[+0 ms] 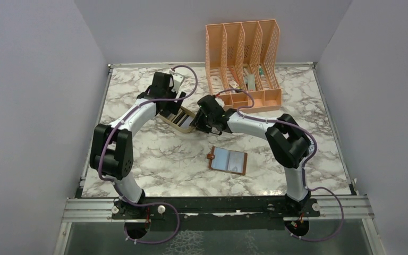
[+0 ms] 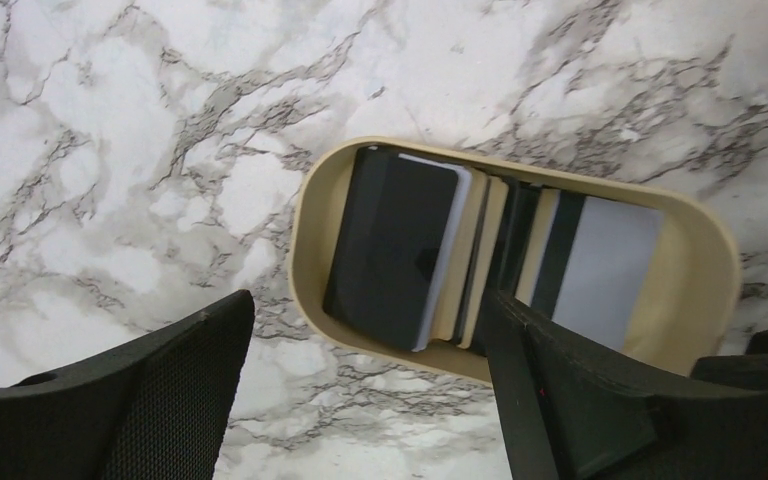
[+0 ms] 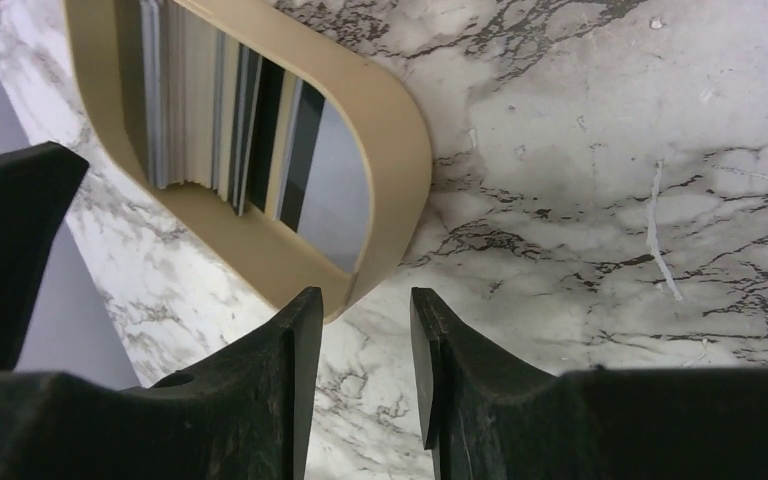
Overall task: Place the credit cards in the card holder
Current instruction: Adjust the credit card in the storage box.
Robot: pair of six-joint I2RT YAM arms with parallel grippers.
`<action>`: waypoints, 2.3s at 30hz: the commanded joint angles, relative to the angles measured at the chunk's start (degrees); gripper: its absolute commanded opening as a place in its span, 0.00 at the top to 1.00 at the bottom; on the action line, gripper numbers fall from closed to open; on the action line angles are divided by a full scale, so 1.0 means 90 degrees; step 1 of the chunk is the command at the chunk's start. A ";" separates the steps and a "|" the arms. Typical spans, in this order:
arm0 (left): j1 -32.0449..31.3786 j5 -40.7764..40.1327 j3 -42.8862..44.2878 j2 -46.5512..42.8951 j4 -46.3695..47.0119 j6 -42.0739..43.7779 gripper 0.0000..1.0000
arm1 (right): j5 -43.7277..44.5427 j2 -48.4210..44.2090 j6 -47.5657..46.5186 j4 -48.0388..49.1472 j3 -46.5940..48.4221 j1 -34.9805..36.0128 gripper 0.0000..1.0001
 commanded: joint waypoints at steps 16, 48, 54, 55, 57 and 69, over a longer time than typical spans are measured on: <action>-0.0024 0.0084 0.0432 0.0961 -0.0184 0.0693 0.07 | 0.0226 0.0449 -0.0907 0.0177 0.0248 0.0055 0.72; -0.0272 -0.2020 0.0213 0.1365 0.0153 0.1364 0.14 | 0.0155 0.0107 -0.1543 0.0578 -0.0302 0.0044 0.79; -0.0254 -0.2195 0.0273 0.1306 0.0194 0.1368 0.19 | 0.0329 0.0111 -0.1644 0.0413 -0.0303 0.0052 0.80; -0.0252 -0.2283 0.0337 0.1303 0.0093 0.1371 0.19 | 0.0429 0.0123 -0.1654 0.0315 -0.0291 0.0046 0.80; -0.0218 -0.2379 0.0450 0.1261 -0.0001 0.1383 0.21 | 0.0570 0.0126 -0.1599 0.0228 -0.0352 0.0045 0.80; 0.0109 -0.1783 0.0354 0.0901 -0.0105 0.1233 0.30 | 0.0836 0.0025 -0.1549 0.0068 -0.0317 0.0036 0.81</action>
